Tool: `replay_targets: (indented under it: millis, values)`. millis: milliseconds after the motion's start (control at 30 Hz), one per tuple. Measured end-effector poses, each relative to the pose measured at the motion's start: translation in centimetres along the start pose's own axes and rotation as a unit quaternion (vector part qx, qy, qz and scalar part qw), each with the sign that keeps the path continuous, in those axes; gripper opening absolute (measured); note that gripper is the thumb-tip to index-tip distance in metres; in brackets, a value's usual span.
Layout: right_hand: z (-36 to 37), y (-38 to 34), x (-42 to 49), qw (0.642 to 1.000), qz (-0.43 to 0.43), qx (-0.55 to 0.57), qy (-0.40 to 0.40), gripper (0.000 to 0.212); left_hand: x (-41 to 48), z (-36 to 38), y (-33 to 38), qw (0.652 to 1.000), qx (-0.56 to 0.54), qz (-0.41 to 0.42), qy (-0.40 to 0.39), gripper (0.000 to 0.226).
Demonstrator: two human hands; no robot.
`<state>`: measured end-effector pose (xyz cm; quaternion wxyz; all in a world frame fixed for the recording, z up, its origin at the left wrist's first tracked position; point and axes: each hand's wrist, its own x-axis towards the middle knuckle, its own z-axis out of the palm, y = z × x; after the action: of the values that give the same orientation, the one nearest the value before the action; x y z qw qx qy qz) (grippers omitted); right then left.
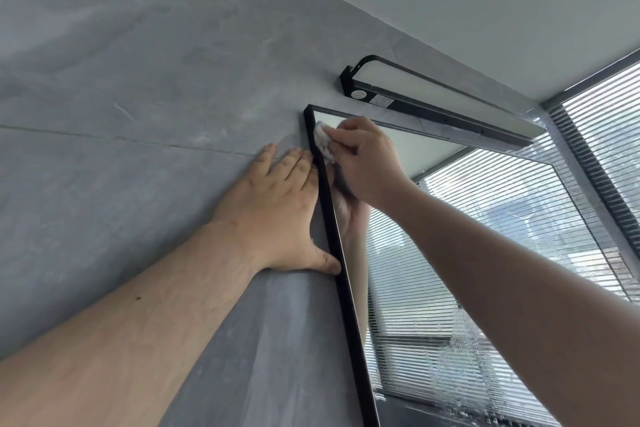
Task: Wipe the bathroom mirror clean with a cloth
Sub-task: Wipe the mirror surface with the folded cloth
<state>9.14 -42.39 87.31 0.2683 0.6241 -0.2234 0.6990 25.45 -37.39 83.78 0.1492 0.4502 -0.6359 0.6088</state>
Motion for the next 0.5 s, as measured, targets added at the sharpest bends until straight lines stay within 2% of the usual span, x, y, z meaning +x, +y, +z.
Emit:
replay_targets:
  millis: [267,500]
  values:
    - [0.6,0.1,4.2,1.0,0.01,0.003,-0.001,0.027,0.1,0.2,0.0,1.0,0.003,0.001,0.016,0.144]
    - [-0.4,0.6,0.4,0.999,0.009,0.052,-0.009,0.024,0.1,0.0,0.0,1.0,0.013,-0.002,0.002,0.143]
